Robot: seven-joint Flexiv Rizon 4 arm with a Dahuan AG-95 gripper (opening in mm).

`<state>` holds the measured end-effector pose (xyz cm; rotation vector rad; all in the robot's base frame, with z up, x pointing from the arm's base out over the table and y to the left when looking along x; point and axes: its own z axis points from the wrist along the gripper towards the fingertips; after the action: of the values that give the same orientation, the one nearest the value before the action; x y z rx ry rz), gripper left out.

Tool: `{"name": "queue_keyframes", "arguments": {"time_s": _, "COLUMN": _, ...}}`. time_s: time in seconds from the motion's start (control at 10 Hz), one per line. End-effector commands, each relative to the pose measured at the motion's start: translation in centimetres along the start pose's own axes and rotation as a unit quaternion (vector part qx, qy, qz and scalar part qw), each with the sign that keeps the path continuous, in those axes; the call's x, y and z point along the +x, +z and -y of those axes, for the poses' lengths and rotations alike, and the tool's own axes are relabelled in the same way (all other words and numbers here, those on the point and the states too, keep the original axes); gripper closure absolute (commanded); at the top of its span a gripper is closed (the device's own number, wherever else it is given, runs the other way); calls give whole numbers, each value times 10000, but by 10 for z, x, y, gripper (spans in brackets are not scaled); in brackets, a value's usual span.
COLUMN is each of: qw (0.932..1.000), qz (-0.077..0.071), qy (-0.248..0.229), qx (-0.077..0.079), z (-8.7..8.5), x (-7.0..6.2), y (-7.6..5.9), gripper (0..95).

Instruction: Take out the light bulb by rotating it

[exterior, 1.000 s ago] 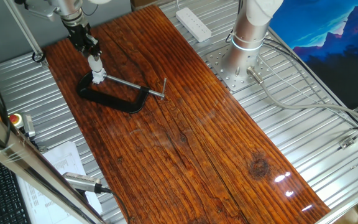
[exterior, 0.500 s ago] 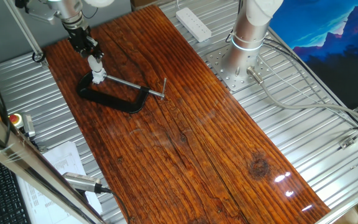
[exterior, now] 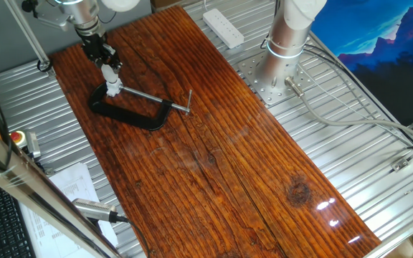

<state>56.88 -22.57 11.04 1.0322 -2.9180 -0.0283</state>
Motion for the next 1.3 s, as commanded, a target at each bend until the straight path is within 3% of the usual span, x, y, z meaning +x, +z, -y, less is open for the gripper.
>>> {"name": "queue_keyframes", "arguments": {"time_s": 0.1, "qw": 10000, "qz": -1, "qy": -4, "qx": 5, "z": 1, "x": -1, "y": 0, "gripper": 380}}
{"name": "queue_keyframes", "arguments": {"time_s": 0.2, "qw": 10000, "qz": -7, "qy": 1, "qx": 11, "z": 2, "x": 0, "y": 0, "gripper": 570}}
{"name": "queue_keyframes", "arguments": {"time_s": 0.7, "qw": 10000, "qz": 3, "qy": -6, "qx": 3, "z": 3, "x": 1, "y": 2, "gripper": 570}}
{"name": "queue_keyframes", "arguments": {"time_s": 0.8, "qw": 10000, "qz": -2, "qy": -16, "qx": 4, "z": 3, "x": 1, "y": 2, "gripper": 760}}
{"name": "queue_keyframes", "arguments": {"time_s": 0.9, "qw": 10000, "qz": -1, "qy": -24, "qx": 1, "z": 3, "x": 1, "y": 2, "gripper": 760}}
{"name": "queue_keyframes", "arguments": {"time_s": 1.0, "qw": 10000, "qz": -19, "qy": -45, "qx": -9, "z": 3, "x": 1, "y": 2, "gripper": 950}}
{"name": "queue_keyframes", "arguments": {"time_s": 1.3, "qw": 9998, "qz": -50, "qy": -187, "qx": -36, "z": 3, "x": 1, "y": 2, "gripper": 950}}
